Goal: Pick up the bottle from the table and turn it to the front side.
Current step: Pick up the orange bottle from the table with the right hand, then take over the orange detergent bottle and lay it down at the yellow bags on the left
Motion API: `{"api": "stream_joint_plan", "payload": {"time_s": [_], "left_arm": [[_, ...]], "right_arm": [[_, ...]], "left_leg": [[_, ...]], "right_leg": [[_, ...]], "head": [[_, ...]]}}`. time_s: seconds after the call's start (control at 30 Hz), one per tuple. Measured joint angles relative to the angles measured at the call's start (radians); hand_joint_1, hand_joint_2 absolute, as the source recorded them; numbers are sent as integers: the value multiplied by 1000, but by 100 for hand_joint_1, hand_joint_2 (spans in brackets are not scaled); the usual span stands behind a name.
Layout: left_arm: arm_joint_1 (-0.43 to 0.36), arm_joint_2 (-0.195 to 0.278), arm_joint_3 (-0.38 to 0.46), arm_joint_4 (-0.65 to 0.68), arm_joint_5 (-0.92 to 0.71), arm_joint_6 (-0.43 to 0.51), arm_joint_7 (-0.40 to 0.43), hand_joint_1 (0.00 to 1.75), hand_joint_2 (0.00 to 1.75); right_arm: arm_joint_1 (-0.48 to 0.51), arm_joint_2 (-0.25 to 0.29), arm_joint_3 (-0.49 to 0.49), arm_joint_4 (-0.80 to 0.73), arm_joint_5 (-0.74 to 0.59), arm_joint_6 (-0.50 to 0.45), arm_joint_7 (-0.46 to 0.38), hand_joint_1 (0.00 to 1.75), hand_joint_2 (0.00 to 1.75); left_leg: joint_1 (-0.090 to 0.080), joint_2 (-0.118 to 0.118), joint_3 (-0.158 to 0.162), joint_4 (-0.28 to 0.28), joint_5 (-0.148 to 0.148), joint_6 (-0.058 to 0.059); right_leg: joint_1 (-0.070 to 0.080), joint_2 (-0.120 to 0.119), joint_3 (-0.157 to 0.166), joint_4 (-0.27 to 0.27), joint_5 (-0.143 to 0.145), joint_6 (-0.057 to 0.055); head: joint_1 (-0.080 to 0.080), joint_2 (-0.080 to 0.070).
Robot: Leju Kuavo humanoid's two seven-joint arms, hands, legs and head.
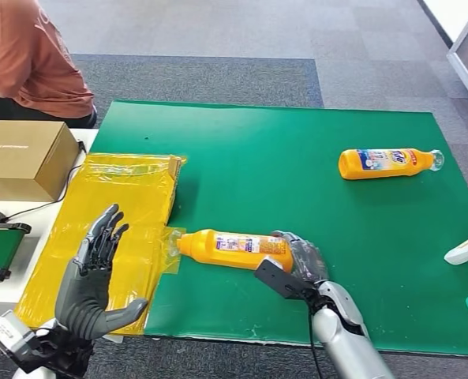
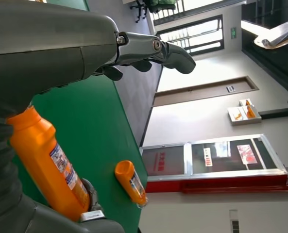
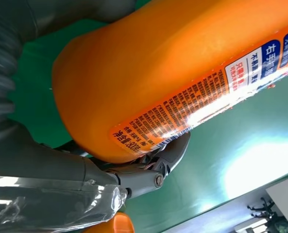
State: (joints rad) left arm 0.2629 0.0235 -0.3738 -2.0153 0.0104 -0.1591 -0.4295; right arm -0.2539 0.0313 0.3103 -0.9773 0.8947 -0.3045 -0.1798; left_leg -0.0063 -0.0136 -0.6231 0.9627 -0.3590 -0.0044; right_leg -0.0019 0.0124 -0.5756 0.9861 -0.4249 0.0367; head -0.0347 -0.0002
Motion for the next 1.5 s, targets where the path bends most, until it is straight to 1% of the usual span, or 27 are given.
{"api": "stream_joint_plan", "payload": {"time_s": [0.17,0.3,0.4,0.47,0.57,0.63,0.73,0.9,0.97,1.03,1.13,1.2,1.37,1.43,1.5], "left_arm": [[0,1,2,0,8,6,0,0,175],[0,1,7,0,25,6,0,0,175],[-1,1,10,1,36,7,2,0,175],[-3,0,16,4,50,12,5,0,175],[-15,-5,40,25,81,38,9,0,175],[-28,-11,65,51,60,80,11,0,175],[-50,-15,106,95,7,133,18,0,175],[-66,-20,144,137,1,135,21,0,175],[-71,-22,150,146,14,111,20,0,175],[-82,-22,153,152,63,47,18,0,175],[-109,-30,154,165,276,-125,36,0,175],[-132,-38,156,184,384,-199,55,0,175],[-190,-45,148,244,448,-279,104,0,175],[-208,-45,130,270,467,-314,127,0,175],[-219,-45,94,297,487,-353,144,0,175]], "right_arm": [[0,1,-18,-10,-61,15,-17,175,175],[3,13,-56,-30,-225,90,-60,175,175],[4,25,-86,-48,-314,134,-78,175,175],[7,35,-109,-60,-422,188,-96,175,175],[15,57,-144,-103,-641,278,-123,175,175],[17,66,-150,-146,-723,298,-125,175,175],[23,77,-146,-207,-757,298,-114,175,175],[30,86,-139,-258,-763,295,-109,175,175],[31,86,-129,-269,-758,293,-116,175,175],[32,86,-108,-282,-756,295,-125,175,175],[31,91,-53,-305,-779,319,-136,175,175],[30,94,-7,-317,-792,333,-141,175,175],[27,97,104,-334,-793,344,-153,175,175],[25,99,142,-335,-793,347,-158,175,175],[21,103,176,-332,-787,341,-163,175,175]], "left_leg": [[0,0,0,0,0,0],[0,0,0,0,0,0],[0,0,0,0,0,0],[0,0,0,0,0,0],[0,0,0,0,0,0],[0,0,0,0,0,0],[0,0,0,0,0,0],[0,0,0,0,0,0],[0,0,-1,0,0,0],[0,0,-1,0,0,0],[0,0,-1,0,0,0],[0,0,-1,0,0,0],[0,0,-1,0,1,-1],[0,0,-1,0,1,-1],[0,0,-1,0,0,0]], "right_leg": [[0,0,0,0,0,0],[0,0,0,0,0,0],[0,0,0,0,0,0],[0,0,0,0,0,0],[0,0,-1,0,0,0],[0,0,-1,0,0,0],[0,0,-1,0,0,0],[0,0,-1,0,0,0],[0,0,-1,0,0,0],[0,0,-1,0,0,0],[0,0,-1,0,0,0],[0,0,-1,0,0,0],[0,0,-1,0,0,0],[0,0,-1,0,0,0],[0,0,-1,0,0,0]], "head": [[0,0],[0,0],[0,0],[0,0],[0,0],[0,0],[0,0],[0,0],[0,0],[0,0],[0,0],[0,0],[0,0],[0,0],[0,0]]}}
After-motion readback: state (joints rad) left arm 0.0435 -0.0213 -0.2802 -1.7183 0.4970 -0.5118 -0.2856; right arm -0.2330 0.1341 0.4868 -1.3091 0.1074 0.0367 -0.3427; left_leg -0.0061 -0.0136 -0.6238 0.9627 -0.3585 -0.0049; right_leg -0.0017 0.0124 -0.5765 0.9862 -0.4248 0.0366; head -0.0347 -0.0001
